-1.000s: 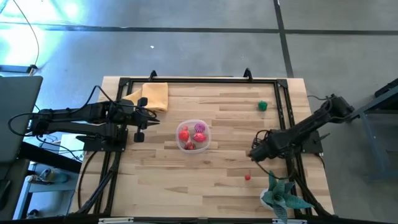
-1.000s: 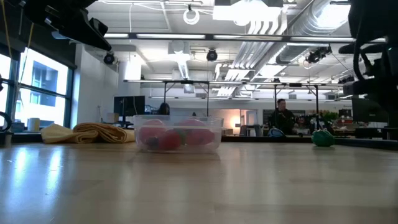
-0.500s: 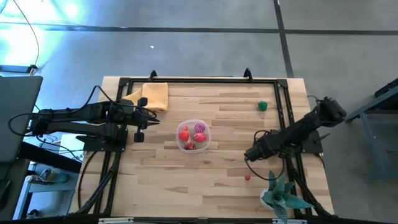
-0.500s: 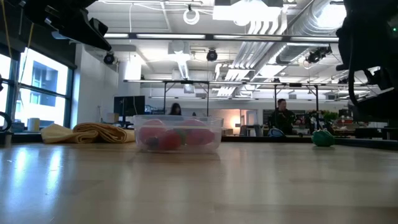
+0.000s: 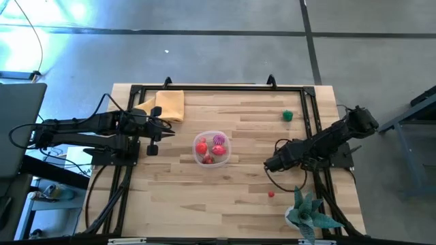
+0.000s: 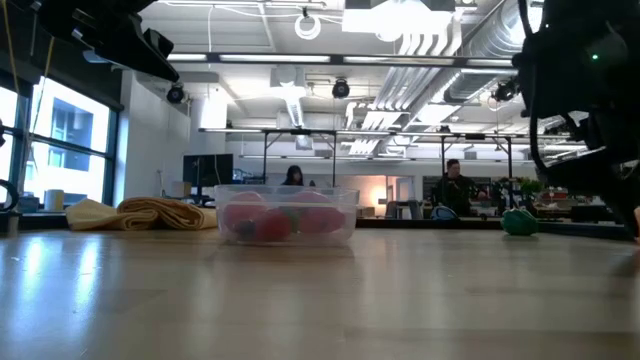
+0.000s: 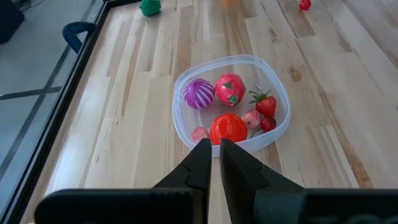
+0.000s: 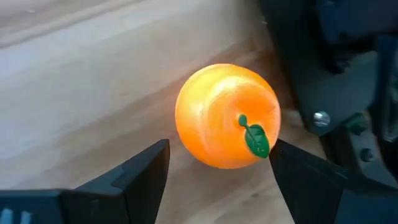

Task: Pick and placing Produce into tupperware
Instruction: Put the orange into the transparent bin

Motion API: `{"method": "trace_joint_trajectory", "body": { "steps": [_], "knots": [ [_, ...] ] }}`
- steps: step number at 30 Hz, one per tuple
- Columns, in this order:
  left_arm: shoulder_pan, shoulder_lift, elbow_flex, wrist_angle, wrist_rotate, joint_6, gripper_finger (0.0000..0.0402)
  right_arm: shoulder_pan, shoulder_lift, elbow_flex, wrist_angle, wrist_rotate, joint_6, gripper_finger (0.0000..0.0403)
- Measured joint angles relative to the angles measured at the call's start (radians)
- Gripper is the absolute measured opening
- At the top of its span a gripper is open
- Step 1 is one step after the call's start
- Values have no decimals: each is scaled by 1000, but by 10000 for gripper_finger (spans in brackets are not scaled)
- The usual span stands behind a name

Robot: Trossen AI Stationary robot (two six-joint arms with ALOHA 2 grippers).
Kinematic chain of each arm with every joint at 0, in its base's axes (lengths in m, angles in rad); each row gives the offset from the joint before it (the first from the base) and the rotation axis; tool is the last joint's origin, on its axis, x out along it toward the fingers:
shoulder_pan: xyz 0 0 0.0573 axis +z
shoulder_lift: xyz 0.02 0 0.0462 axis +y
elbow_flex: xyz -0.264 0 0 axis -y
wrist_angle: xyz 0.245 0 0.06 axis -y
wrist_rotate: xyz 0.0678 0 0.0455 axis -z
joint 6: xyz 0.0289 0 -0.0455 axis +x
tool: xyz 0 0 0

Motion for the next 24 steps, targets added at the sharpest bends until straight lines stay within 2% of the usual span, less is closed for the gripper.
{"method": "trace_joint_trajectory", "body": {
  "steps": [10, 16, 20, 24],
  "knots": [
    [0, 0, 0, 0, 0, 0, 24, -84, 0, 0, 87, 115, -105, 268],
    [0, 0, 0, 0, 0, 0, 24, -184, 0, 0, 167, 202, -248, 268],
    [0, 0, 0, 0, 0, 0, 24, -246, 0, 0, 215, 184, -358, 268],
    [0, 0, 0, 0, 0, 0, 24, -281, 0, 0, 217, 84, -428, 268]
  ]
}}
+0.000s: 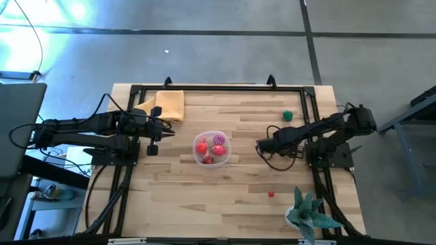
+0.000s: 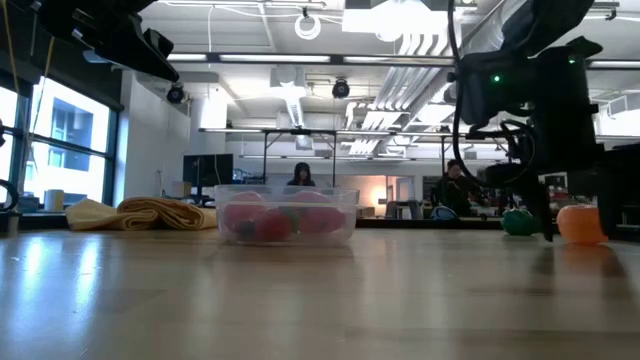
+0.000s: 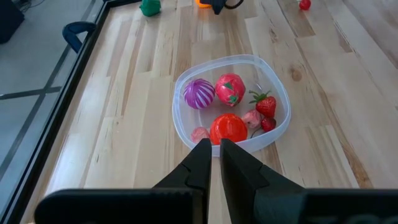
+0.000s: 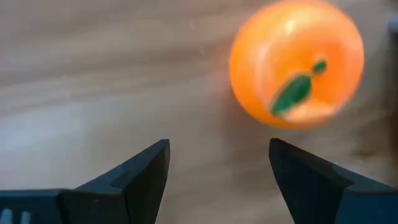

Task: Pick and placing Produce into tupperware
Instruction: Put the orange into the transparent bin

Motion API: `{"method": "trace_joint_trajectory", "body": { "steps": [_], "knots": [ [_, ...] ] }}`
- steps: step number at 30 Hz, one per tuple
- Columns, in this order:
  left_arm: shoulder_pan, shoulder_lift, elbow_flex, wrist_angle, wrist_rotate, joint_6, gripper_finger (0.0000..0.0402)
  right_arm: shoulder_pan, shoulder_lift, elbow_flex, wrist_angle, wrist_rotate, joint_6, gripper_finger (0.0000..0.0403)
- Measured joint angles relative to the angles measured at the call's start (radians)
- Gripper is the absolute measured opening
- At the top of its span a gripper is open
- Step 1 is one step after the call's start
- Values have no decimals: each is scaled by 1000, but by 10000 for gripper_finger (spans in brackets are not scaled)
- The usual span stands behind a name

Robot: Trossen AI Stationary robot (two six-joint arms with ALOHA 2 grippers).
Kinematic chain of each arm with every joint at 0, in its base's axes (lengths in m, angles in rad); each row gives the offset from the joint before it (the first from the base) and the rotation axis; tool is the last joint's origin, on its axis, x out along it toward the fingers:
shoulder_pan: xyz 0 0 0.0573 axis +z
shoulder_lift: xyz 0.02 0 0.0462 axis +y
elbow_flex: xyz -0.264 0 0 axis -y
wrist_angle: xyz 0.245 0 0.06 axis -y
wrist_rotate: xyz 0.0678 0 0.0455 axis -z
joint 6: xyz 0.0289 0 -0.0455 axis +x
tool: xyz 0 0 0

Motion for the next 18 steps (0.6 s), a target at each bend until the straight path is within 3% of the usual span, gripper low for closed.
{"method": "trace_joint_trajectory", "body": {
  "steps": [6, 18],
  "knots": [
    [0, 0, 0, 0, 0, 0, 24, -22, 0, 0, -20, -101, -62, 268],
    [0, 0, 0, 0, 0, 0, 24, -97, 0, 0, -147, -100, -112, 268]
  ]
}}
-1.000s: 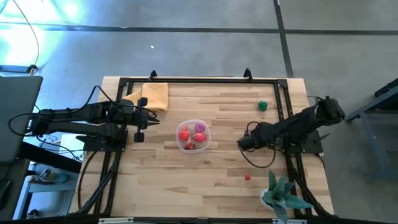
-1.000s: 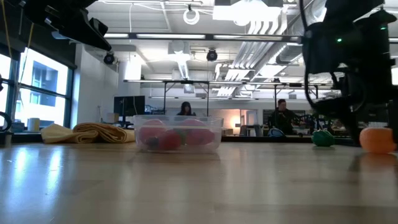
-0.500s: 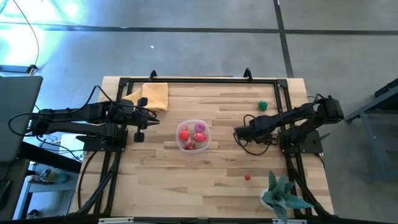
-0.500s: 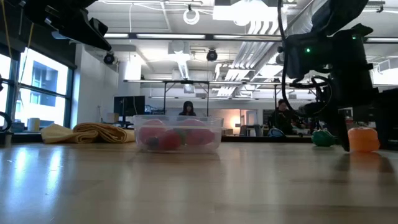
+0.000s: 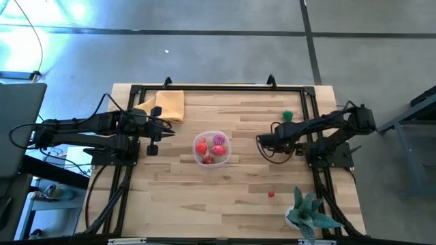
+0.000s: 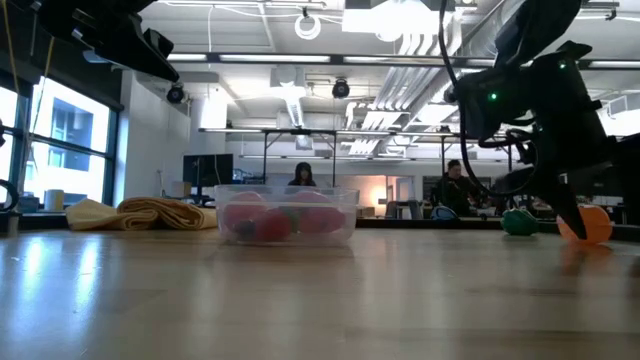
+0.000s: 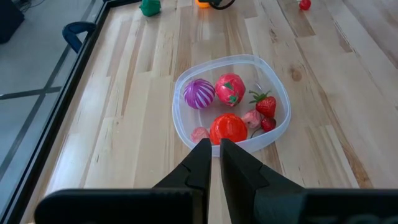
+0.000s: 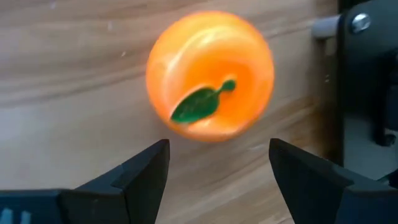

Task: Pick and placing Produce into tupperware
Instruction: Put the orange into the transparent bin

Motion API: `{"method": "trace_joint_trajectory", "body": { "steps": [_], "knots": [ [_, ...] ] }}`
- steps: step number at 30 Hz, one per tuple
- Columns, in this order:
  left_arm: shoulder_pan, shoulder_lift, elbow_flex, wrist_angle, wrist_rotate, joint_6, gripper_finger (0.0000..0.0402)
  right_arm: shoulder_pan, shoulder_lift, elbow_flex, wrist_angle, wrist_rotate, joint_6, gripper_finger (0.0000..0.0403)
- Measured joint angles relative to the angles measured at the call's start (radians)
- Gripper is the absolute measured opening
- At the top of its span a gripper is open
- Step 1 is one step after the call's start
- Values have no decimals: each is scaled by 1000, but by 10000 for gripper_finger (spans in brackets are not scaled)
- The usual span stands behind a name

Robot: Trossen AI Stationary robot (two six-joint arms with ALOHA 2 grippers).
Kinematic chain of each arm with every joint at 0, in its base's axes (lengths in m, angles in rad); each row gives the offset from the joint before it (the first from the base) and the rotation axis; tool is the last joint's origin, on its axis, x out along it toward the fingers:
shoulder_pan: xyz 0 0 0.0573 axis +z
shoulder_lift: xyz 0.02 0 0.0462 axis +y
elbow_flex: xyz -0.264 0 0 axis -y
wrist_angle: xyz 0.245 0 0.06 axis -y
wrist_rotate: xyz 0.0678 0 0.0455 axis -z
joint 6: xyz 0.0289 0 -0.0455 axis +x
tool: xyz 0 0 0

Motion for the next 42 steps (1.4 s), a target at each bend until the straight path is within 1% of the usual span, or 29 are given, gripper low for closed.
{"method": "trace_joint_trajectory", "body": {
  "steps": [2, 16, 23, 27, 33, 38, 42],
  "knots": [
    [0, 0, 0, 0, 0, 0, 24, -19, 0, 0, -11, 3, -2, 268],
    [0, 0, 0, 0, 0, 0, 24, -209, 0, 0, -1, 17, -214, 268],
    [0, 0, 0, 0, 0, 0, 24, -290, 0, 0, 82, 14, -339, 268],
    [0, 0, 0, 0, 0, 0, 24, -308, 0, 0, 163, 16, -391, 268],
    [0, 0, 0, 0, 0, 0, 24, -311, 0, 0, 295, 18, -422, 268],
    [0, 0, 0, 0, 0, 0, 24, -310, 0, 0, 313, 32, -438, 268],
    [0, 0, 0, 0, 0, 0, 24, -299, 0, 0, 313, 8, -432, 268]
  ]
}}
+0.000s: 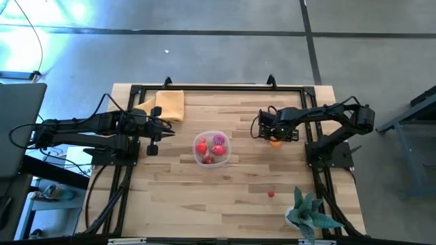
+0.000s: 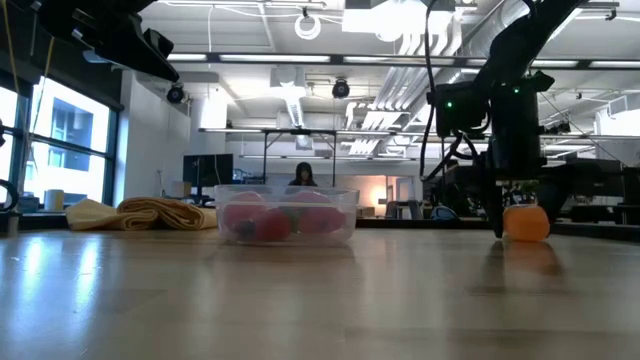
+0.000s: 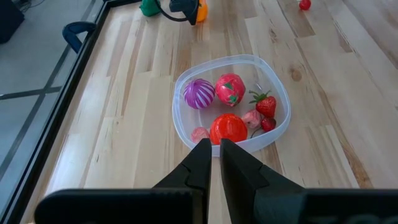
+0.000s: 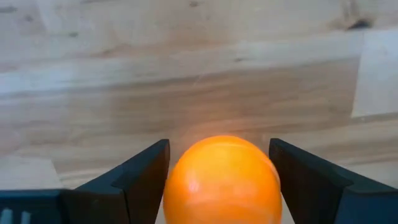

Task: Pick and placing Produce into tupperware
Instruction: Put the orange into the transparent bin

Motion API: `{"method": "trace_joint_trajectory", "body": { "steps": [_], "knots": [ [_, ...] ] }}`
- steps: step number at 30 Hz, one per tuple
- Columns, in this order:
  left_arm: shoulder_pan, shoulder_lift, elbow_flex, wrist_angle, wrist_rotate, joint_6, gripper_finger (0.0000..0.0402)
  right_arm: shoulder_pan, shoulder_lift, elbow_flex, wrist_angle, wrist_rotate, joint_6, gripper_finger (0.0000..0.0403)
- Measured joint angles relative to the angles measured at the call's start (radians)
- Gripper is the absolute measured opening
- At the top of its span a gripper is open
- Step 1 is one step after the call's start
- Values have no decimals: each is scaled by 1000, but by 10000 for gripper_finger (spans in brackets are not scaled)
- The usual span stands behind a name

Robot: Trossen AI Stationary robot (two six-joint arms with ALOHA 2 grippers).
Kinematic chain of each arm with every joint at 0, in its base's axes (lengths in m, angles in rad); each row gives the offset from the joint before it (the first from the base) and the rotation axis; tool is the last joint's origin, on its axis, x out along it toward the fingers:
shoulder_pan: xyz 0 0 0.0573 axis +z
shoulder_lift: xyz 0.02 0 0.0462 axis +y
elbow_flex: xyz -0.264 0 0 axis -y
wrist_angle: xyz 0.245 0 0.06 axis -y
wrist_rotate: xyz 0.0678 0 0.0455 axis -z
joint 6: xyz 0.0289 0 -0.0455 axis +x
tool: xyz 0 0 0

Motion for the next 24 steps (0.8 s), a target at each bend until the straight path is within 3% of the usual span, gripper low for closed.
{"method": "trace_joint_trajectory", "body": {
  "steps": [24],
  "knots": [
    [0, 0, 0, 0, 0, 0, 24, 54, 0, 0, 0, -4, 44, 268]
  ]
}}
